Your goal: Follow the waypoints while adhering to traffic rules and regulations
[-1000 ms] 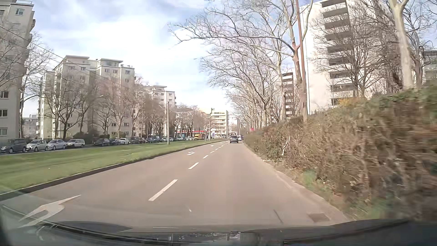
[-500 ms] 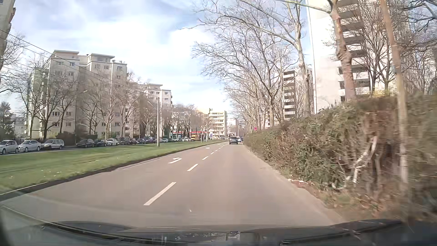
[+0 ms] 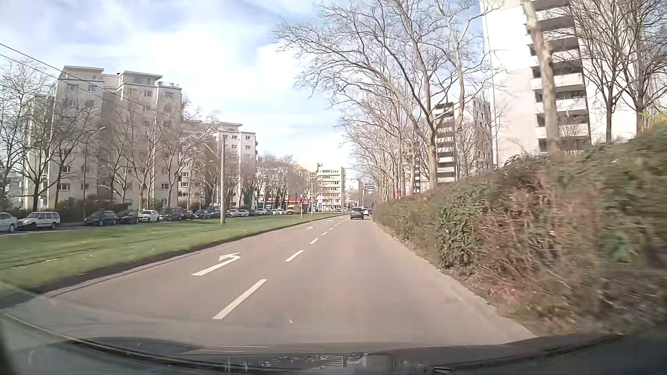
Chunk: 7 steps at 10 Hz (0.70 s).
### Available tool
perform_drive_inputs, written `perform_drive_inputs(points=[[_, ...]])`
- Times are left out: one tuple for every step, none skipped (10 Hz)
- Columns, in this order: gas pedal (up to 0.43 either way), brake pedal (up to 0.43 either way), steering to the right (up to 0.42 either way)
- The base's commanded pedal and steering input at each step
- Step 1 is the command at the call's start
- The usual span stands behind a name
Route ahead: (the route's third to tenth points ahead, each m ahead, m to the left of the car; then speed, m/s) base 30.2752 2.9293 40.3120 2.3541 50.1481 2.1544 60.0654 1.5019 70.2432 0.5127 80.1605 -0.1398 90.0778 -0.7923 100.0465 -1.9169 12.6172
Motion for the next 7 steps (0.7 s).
perform_drive_inputs(points=[[0.059,0.0,0.006],[0.059,0.0,0.006],[0.059,0.0,0.006],[0.059,0.0,0.006],[0.059,0.0,0.006],[0.059,0.0,0.006],[0.059,0.0,0.006]])
